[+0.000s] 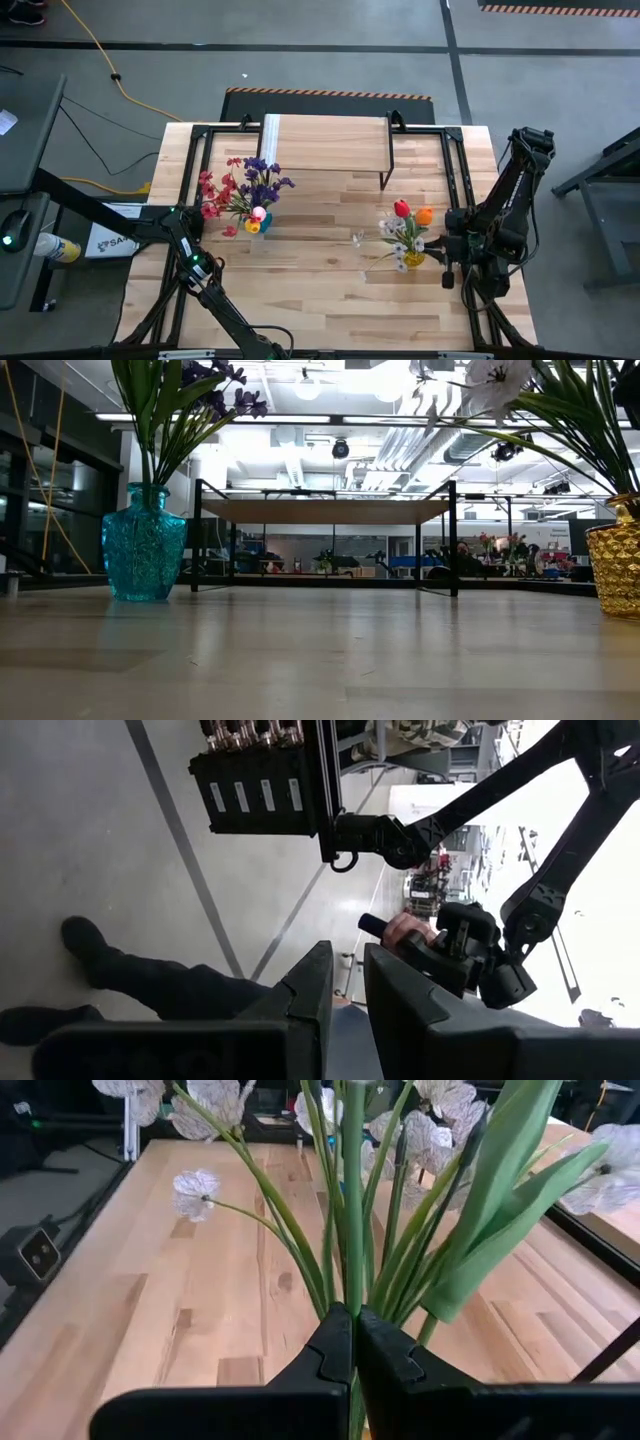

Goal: Pick and place flowers into a vace then onto a shelf
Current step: Put the orange flower into the yellow vase

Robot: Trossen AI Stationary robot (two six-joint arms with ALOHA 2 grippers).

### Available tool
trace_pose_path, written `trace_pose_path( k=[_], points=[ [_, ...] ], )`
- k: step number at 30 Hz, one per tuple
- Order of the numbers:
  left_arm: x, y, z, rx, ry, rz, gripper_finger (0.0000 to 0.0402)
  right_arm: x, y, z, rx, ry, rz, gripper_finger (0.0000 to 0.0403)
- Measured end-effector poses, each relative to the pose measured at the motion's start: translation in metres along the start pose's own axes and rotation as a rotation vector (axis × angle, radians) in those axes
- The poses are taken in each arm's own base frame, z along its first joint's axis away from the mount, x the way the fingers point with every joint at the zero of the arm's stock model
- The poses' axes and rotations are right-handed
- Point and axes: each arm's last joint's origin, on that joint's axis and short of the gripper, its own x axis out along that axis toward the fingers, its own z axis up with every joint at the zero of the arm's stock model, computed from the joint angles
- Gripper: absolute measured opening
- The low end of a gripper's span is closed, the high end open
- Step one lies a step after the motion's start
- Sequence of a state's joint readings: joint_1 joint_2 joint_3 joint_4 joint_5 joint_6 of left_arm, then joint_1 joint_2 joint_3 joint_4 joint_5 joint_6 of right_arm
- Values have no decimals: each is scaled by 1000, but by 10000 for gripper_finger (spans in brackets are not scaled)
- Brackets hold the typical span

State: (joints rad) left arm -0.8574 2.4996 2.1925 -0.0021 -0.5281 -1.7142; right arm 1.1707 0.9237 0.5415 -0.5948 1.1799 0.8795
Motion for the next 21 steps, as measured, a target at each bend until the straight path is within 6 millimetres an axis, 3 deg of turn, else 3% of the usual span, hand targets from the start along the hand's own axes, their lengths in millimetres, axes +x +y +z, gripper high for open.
trace_pose_path(
  k=[21],
  points=[
    [0, 0, 0, -1, -8, -1, 95, 5, -9, -3, -21, 30, -63, 0]
  ],
)
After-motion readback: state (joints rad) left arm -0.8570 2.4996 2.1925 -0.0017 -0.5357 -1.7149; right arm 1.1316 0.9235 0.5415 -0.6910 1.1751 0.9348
